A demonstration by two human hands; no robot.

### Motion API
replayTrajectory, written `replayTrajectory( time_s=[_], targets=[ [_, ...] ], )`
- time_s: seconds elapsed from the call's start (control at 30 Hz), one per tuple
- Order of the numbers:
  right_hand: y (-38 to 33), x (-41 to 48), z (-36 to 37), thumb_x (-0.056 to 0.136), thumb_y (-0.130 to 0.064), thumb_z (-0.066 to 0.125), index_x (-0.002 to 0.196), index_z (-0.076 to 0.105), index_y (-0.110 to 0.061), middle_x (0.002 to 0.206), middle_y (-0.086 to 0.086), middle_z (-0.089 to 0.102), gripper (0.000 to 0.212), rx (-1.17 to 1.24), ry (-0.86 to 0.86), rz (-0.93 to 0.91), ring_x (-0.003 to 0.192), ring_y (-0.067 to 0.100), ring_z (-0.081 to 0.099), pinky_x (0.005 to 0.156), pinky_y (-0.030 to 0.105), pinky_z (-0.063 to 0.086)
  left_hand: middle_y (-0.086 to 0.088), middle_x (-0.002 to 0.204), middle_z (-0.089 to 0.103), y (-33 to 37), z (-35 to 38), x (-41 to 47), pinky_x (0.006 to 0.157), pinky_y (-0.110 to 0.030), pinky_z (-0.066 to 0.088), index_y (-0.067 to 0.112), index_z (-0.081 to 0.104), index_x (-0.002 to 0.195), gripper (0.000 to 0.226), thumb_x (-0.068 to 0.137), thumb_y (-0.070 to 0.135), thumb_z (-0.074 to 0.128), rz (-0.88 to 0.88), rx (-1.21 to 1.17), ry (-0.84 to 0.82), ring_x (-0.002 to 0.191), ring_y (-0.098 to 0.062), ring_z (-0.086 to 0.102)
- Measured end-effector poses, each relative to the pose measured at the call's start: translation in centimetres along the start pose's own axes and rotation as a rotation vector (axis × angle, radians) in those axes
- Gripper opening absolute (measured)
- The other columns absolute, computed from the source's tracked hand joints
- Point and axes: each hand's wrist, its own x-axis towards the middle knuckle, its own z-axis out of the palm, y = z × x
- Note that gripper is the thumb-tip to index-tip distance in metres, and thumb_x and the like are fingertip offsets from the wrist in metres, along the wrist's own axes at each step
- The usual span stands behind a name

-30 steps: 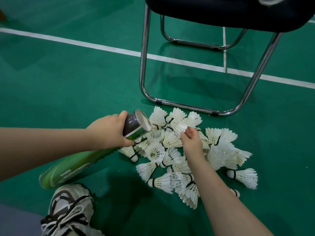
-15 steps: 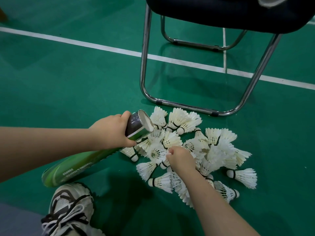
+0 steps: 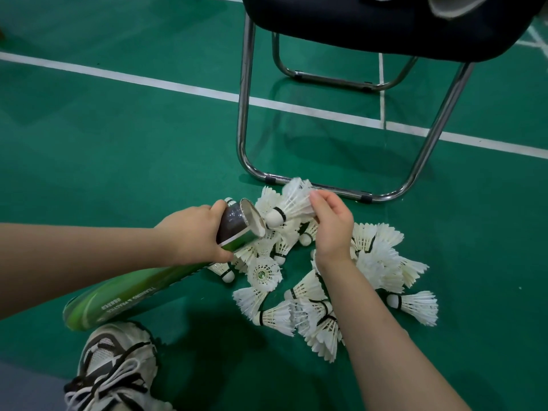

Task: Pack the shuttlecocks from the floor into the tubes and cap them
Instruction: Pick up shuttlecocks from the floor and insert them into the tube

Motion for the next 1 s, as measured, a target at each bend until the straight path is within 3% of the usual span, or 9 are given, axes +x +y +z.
replayTrajectory(
  time_s=[0.27,0.5,0.57,0.63,0.7,0.77,0.87,0.93,1.0],
  targets=[
    [-1.1,-0.8,1.2,0.091,-0.015,0.055,0.082,0.068,-0.023,0.074,-0.013,0.066,0.018,-0.242,-0.359,0.005,0.068,-0.005,0.059,0.063,0.008,0.046,0.005,0.083,0.051,0.5,0.0,0.1,0.064,-0.032,0.048,0.025,0.026,0.100,0.060,0.068,0.059,0.065,0.034,-0.009,0.009,0.074,-0.015,0.052],
    [-1.7,-0.9,1.8,0.087,-0.016,0.059,0.089,0.068,-0.028,0.093,-0.009,0.069,0.015,-0.333,-0.746,0.152,0.092,0.006,0.062,0.084,0.019,0.045,0.003,0.086,0.051,0.4,-0.4,0.4,0.060,-0.030,0.040,0.023,0.029,0.098,0.059,0.068,0.057,0.067,0.025,-0.028,0.021,0.076,-0.019,0.052],
    [-1.2,-0.7,2.3,0.078,-0.016,0.061,0.089,0.071,-0.023,0.098,0.003,0.070,0.017,-0.405,-0.842,0.203,0.099,0.018,0.062,0.092,0.028,0.045,0.003,0.083,0.050,0.5,-0.4,0.1,0.060,-0.030,0.041,0.022,0.030,0.096,0.057,0.067,0.057,0.066,0.056,-0.011,0.036,0.074,-0.019,0.052],
    [-0.4,-0.9,3.1,0.068,-0.025,0.064,0.082,0.069,-0.022,0.093,0.007,0.068,0.015,-0.624,-0.925,0.244,0.095,0.026,0.061,0.090,0.039,0.046,0.004,0.082,0.049,0.9,0.0,-0.1,0.061,-0.031,0.042,0.023,0.029,0.093,0.056,0.067,0.059,0.064,0.131,0.044,0.052,0.074,-0.019,0.050],
    [0.8,-1.0,3.8,0.058,-0.039,0.064,0.084,0.066,-0.018,0.095,0.012,0.067,0.034,-0.796,-0.966,0.237,0.095,0.032,0.060,0.087,0.047,0.048,0.003,0.084,0.048,1.1,0.3,-0.2,0.064,-0.031,0.043,0.023,0.028,0.093,0.055,0.068,0.059,0.062,0.192,0.101,0.048,0.079,-0.020,0.052],
    [1.5,-1.4,3.8,0.067,-0.037,0.065,0.078,0.064,-0.015,0.086,0.010,0.066,0.025,-0.637,-0.821,0.207,0.084,0.023,0.062,0.079,0.037,0.050,0.002,0.086,0.049,0.8,0.0,0.1,0.066,-0.031,0.044,0.021,0.032,0.095,0.056,0.067,0.058,0.063,0.184,0.110,0.053,0.083,-0.021,0.053],
    [1.2,-1.8,3.5,0.089,-0.018,0.053,0.073,0.061,-0.015,0.071,-0.004,0.059,0.018,-0.127,-0.247,0.128,0.064,0.003,0.055,0.060,0.010,0.045,0.001,0.087,0.054,0.1,-1.0,0.9,0.066,-0.034,0.049,0.020,0.037,0.102,0.060,0.066,0.058,0.066,0.115,0.068,0.078,0.078,-0.020,0.054],
    [2.9,-1.4,2.6,0.092,-0.021,0.049,0.072,0.057,-0.018,0.069,-0.006,0.056,0.022,-0.210,-0.007,0.070,0.060,0.004,0.050,0.055,0.011,0.042,0.001,0.087,0.055,-0.3,-1.2,1.0,0.066,-0.036,0.051,0.019,0.037,0.105,0.062,0.067,0.058,0.066,0.079,0.040,0.076,0.076,-0.020,0.055],
    [5.3,-1.3,1.4,0.093,-0.031,0.050,0.079,0.053,-0.019,0.074,-0.006,0.055,0.018,-0.647,-0.053,0.067,0.064,0.008,0.050,0.058,0.020,0.043,0.001,0.086,0.055,-0.5,-0.9,0.7,0.066,-0.036,0.051,0.019,0.037,0.105,0.062,0.067,0.058,0.065,0.062,0.037,0.061,0.076,-0.020,0.055]
  ],
)
